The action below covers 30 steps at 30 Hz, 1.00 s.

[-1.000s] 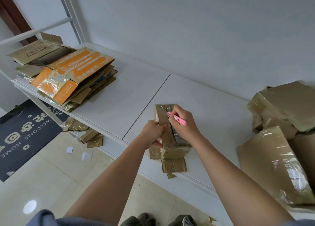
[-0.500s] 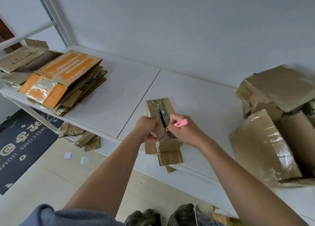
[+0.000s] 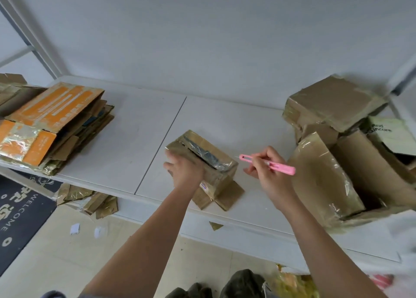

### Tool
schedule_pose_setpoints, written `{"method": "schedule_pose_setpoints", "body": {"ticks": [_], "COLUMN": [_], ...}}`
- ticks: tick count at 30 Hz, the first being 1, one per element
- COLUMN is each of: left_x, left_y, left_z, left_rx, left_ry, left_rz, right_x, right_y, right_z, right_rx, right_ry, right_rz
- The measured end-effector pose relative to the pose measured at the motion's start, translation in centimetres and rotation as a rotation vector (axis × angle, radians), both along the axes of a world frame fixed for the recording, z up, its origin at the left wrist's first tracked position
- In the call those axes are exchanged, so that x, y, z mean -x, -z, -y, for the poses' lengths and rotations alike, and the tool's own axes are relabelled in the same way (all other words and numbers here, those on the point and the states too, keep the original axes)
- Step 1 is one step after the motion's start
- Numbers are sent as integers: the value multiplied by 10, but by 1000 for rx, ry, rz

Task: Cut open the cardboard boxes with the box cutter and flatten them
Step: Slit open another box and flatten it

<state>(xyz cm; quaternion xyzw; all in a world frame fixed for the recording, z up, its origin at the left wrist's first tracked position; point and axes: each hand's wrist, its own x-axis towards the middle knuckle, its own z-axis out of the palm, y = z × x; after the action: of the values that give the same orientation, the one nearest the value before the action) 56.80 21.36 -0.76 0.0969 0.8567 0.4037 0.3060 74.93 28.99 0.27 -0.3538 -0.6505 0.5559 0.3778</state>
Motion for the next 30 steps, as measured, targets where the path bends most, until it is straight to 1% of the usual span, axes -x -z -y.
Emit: {"method": "schedule_pose_setpoints", "body": {"ticks": [2,3,4,6,8,10,13,14,16,17,18,19,20,21,22,23,25,30], "left_x": [5,10,16,27,33,35,33,31,29,29,30,32,34,36,37,39,40,44], "left_y": [5,4,3,2,0,-1,-10,-13,-17,-17,-16,-14,-13,-11,-8,-5,4,6], "left_z": [1,1,-2,-7,-10,-10,-5,-4,-3,-4,-6,-8,-10,-11,-11,-12,-12,-18], "left_rx": [82,89,106,209,305,352,456,507,579,548,472,365,258,178,126,109,143,342], "left_ry": [253,356,449,611,701,706,647,625,636,673,728,787,826,842,839,835,856,1007], "left_rz": [-345,-433,-476,-519,-549,-577,-605,-656,-832,-907,-936,-904,-824,-743,-703,-714,-803,-951], "right_x": [-4,-4,-3,2,8,14,22,26,35,39,43,46,47,47,46,45,43,44], "right_y": [12,17,22,28,31,30,25,23,21,20,20,20,22,24,25,27,30,37], "right_z": [8,13,18,27,32,31,18,11,-3,-8,-11,-14,-14,-15,-14,-14,-14,-14], "right_rx": [52,69,82,120,154,162,143,143,172,195,216,238,260,274,271,247,174,137], "right_ry": [49,52,51,55,65,83,123,124,102,87,73,63,62,71,88,111,153,225], "right_rz": [-68,-78,-78,-83,-94,-100,-106,-114,-134,-140,-144,-149,-158,-171,-178,-175,-146,-120]}}
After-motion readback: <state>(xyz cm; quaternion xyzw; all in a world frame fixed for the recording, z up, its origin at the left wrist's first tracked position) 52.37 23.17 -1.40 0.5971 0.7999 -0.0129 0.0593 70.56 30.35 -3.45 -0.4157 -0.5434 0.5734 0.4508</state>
